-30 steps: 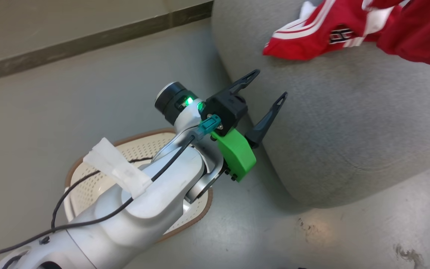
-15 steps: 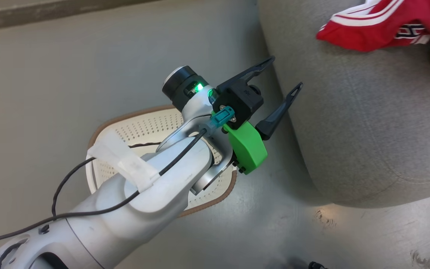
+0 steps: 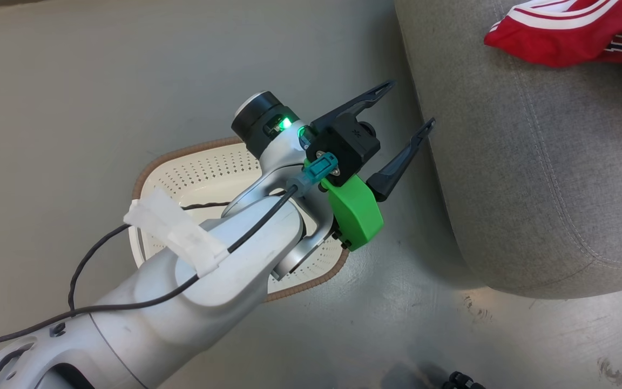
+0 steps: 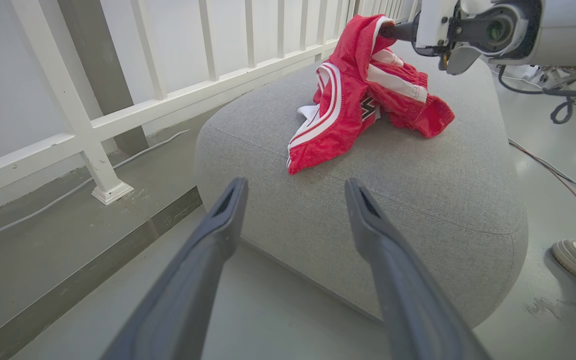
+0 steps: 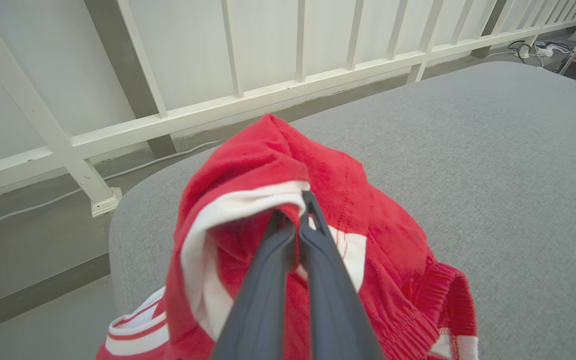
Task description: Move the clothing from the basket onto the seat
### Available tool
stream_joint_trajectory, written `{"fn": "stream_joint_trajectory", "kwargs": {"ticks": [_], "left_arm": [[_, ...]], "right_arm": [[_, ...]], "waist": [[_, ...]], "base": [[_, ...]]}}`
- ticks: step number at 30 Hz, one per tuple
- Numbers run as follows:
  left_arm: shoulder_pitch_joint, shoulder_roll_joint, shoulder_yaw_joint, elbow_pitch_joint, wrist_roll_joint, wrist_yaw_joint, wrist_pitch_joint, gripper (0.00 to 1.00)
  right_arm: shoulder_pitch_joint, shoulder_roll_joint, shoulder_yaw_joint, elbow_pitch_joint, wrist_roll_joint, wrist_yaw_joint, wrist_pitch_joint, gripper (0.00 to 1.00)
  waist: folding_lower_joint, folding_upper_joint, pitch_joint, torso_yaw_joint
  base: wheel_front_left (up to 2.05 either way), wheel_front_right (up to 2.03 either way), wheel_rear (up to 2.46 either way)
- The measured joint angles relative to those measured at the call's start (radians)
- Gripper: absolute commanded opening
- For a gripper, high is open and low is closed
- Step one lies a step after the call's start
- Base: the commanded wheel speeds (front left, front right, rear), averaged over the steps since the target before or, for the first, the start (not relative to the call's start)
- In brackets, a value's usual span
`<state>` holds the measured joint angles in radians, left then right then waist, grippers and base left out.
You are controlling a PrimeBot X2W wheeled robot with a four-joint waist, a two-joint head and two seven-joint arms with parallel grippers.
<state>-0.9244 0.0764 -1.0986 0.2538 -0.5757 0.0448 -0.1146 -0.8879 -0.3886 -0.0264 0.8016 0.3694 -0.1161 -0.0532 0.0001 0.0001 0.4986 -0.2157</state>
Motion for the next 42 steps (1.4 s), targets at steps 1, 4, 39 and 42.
{"fn": "stream_joint_trajectory", "kwargs": {"ticks": [1,4,39,42], "left_arm": [[0.000,0.000,-0.001,0.000,0.000,0.000,0.000,1.00],[0.000,0.003,-0.001,-0.001,0.000,0.000,0.001,1.00],[0.048,0.082,0.122,0.037,-0.038,0.028,-0.067,1.00],[0.063,0.091,0.140,0.053,-0.046,0.035,-0.081,1.00]], "right_arm": [[0.000,0.009,0.003,0.009,0.000,0.000,0.000,0.00],[0.000,0.035,0.009,0.037,0.001,0.000,-0.009,0.00],[0.113,0.066,0.062,0.115,0.002,0.166,-0.176,1.00],[0.125,0.058,0.060,0.103,0.002,0.169,-0.181,1.00]], "waist": [[0.0000,-0.0001,0.000,-0.001],[0.0000,0.0000,0.000,-0.003],[-0.0001,0.0000,-0.105,-0.121],[-0.0002,0.0000,-0.128,-0.112]], "base": [[0.00,0.00,0.00],[0.00,0.00,0.00],[0.00,0.00,0.00],[0.00,0.00,0.00]]}}
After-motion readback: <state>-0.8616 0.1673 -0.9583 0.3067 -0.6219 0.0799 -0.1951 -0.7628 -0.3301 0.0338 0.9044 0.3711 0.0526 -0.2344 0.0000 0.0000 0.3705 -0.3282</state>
